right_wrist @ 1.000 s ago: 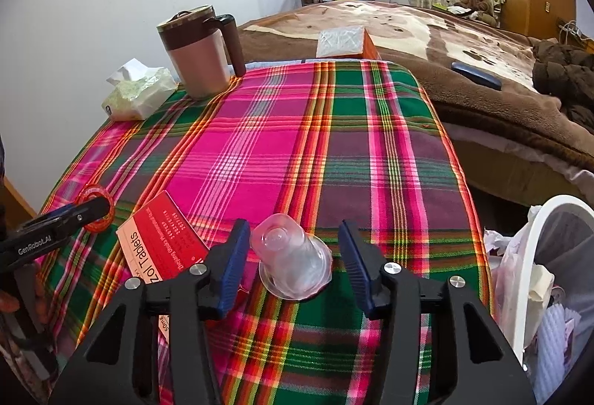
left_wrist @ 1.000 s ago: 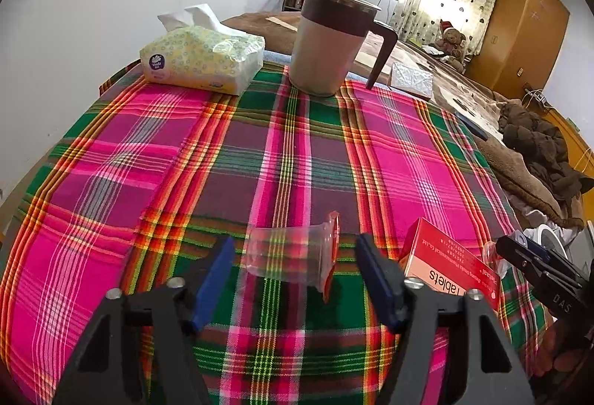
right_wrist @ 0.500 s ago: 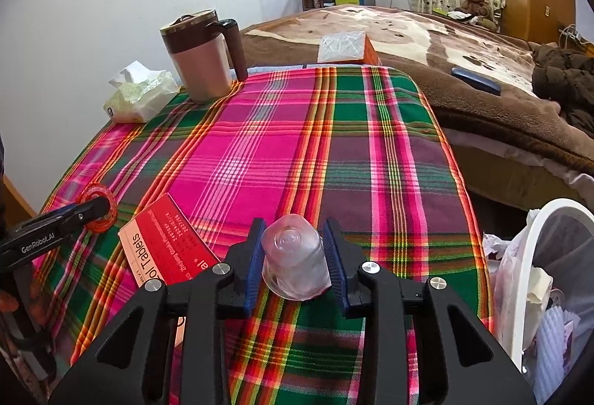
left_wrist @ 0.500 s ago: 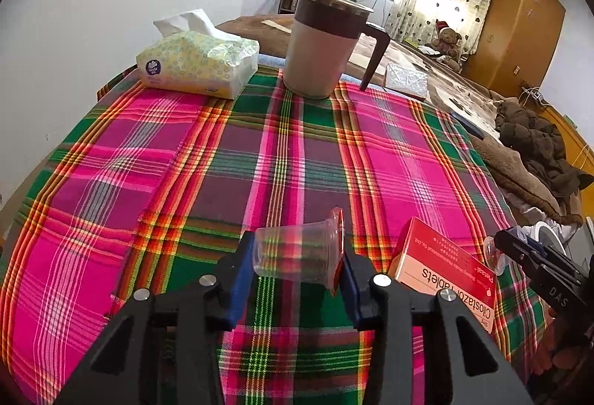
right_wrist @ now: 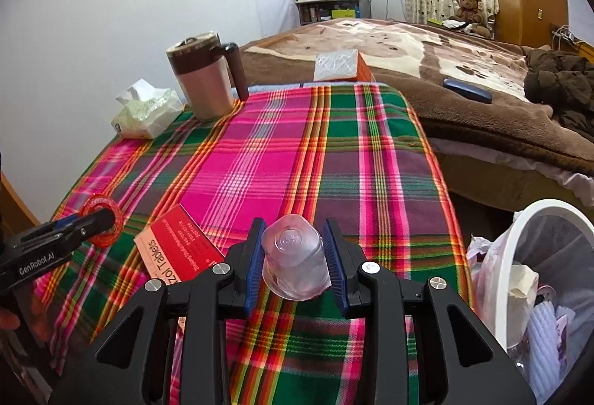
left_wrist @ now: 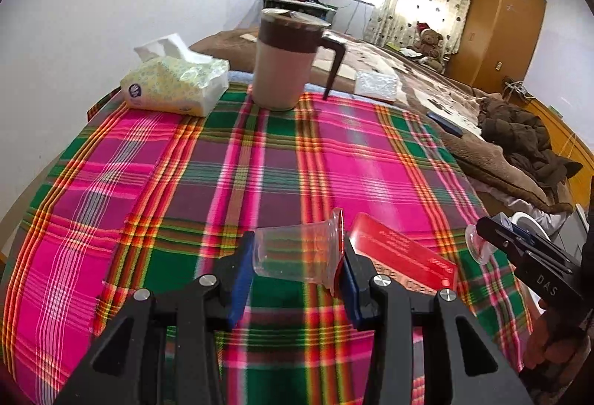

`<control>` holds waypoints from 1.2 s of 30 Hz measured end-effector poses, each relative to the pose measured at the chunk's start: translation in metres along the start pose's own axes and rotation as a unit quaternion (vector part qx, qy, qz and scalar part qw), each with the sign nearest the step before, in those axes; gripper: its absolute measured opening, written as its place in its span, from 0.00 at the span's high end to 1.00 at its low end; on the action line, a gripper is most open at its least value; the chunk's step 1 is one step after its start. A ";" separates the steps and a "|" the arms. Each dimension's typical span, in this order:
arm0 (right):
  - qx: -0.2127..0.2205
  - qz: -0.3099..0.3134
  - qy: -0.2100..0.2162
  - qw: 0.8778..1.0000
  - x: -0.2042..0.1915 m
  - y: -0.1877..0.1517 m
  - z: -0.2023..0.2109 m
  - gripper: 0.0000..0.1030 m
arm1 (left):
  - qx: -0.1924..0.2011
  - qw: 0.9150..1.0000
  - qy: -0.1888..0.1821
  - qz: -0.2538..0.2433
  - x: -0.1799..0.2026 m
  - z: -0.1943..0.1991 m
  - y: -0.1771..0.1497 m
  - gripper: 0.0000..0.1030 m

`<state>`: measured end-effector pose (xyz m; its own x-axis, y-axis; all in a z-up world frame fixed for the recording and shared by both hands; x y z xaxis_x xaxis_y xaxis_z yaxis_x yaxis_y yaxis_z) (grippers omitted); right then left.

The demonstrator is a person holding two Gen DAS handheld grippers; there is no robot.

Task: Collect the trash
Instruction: 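Lift both clear cups and carry them toward the bin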

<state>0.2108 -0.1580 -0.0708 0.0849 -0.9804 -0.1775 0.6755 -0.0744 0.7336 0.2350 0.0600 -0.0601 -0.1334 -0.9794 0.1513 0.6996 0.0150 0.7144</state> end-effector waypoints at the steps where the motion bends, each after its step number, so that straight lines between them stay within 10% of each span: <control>1: 0.002 0.000 0.000 1.000 0.000 0.000 0.002 0.68 | 0.001 1.000 -0.001 -0.004 0.004 0.002 0.000 0.58; 36: 0.082 -0.052 -0.042 0.994 0.076 0.000 0.092 0.68 | 0.049 0.991 -0.075 -0.098 0.138 0.057 0.001 0.58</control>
<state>0.1498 -0.2492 -0.0236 -0.0466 -0.9771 -0.2078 0.5485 -0.1989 0.8122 0.1772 -0.0636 0.0004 -0.3683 -0.9247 0.0966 0.5789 -0.1467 0.8021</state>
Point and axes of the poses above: each gripper's, at about its wrist camera, not at the fingertips, and z roughly against the way its jaws point, x to its right, y to its top, the point moved 5 cm from there along -z, roughly the way its jaws point, and after that the axes turned 3 degrees about -z, right-handed, at the moved point
